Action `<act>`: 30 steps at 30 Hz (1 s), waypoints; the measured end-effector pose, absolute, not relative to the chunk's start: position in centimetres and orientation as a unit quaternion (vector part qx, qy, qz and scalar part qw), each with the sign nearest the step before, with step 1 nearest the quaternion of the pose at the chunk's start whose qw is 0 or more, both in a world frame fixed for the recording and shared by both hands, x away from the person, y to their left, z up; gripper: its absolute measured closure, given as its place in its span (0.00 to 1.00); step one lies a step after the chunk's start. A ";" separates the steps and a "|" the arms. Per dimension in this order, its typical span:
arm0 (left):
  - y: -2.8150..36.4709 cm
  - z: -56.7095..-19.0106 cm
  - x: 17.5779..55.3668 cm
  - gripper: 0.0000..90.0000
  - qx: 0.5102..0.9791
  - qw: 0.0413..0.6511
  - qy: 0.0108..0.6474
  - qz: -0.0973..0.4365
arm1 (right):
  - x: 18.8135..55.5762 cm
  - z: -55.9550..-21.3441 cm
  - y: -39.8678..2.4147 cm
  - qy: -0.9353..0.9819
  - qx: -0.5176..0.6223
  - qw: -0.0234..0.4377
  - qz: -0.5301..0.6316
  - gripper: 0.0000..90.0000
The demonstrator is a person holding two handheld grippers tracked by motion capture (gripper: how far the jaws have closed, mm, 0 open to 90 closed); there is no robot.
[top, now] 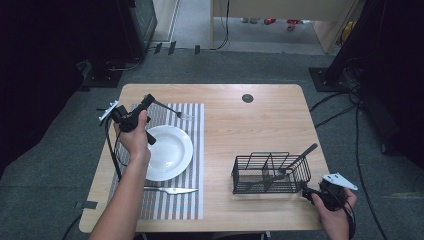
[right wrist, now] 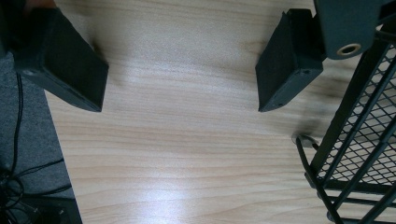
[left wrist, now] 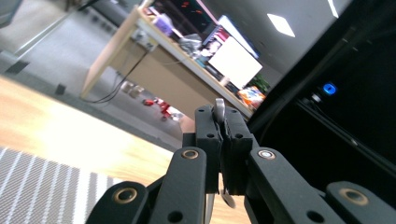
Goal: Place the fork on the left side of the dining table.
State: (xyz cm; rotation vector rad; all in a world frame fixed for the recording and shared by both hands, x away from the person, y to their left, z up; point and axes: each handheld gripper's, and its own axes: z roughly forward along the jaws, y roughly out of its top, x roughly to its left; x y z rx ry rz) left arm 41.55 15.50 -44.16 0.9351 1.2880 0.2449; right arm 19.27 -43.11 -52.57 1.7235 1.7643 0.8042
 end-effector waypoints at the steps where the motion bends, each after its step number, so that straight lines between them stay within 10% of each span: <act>1: 15.5 -44.2 41.6 0.99 0.419 0.693 0.577 0.110 | 19.3 -52.6 -43.1 0.655 0.640 0.270 0.299 0.18; 16: 15.5 -49.3 45.4 0.99 0.349 0.662 0.659 0.076 | 19.3 -52.6 -43.1 0.655 0.639 0.270 0.299 0.19; 30: 16.2 -50.0 46.0 0.88 0.419 0.585 0.685 0.110 | 19.3 -52.6 -43.1 0.656 0.638 0.270 0.300 0.19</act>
